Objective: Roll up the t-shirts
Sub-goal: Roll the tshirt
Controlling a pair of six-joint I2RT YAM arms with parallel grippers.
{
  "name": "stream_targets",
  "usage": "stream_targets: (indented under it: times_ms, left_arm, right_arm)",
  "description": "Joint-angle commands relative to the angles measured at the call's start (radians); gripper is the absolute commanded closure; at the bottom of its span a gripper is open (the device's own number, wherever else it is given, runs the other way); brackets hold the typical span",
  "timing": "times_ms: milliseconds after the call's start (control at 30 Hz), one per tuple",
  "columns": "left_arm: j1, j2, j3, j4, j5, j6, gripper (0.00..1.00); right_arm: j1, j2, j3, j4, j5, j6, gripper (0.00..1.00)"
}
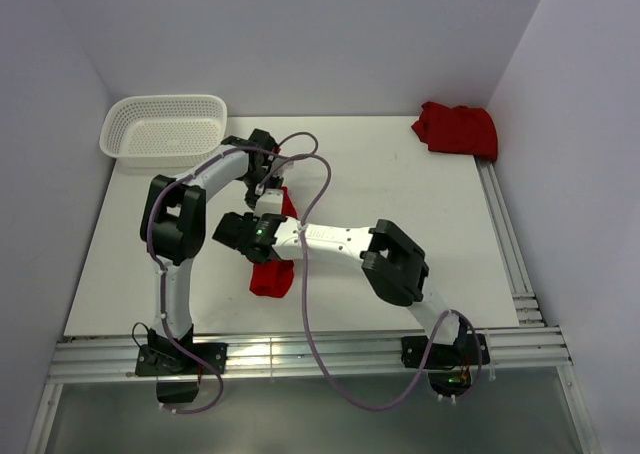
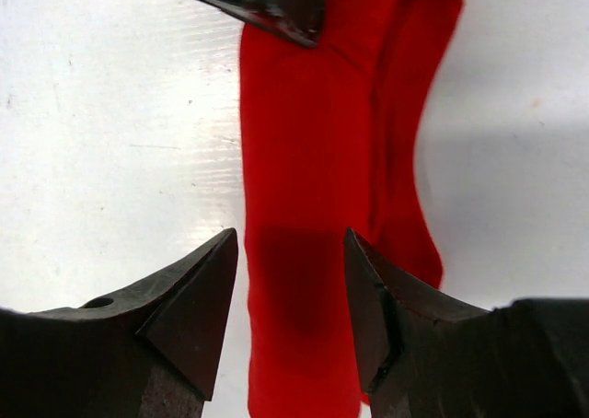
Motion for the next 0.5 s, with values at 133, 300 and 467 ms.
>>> stream_targets:
  times_ms: [133, 300, 467]
  left_arm:
    - [-0.015, 0.034, 0.024, -0.042, -0.119, 0.019, 1.0]
    - [-0.018, 0.044, 0.032, -0.041, -0.119, -0.016, 0.97]
    - [-0.02, 0.054, 0.039, -0.042, -0.112, -0.014, 0.9]
  right_arm:
    - [0.008, 0.123, 0.186, -0.125, 0.04, -0.047, 0.43]
    - [0.01, 0.147, 0.16, -0.11, 0.015, -0.041, 0.43]
    - [0.01, 0.155, 0.1, -0.091, -0.014, -0.018, 0.43]
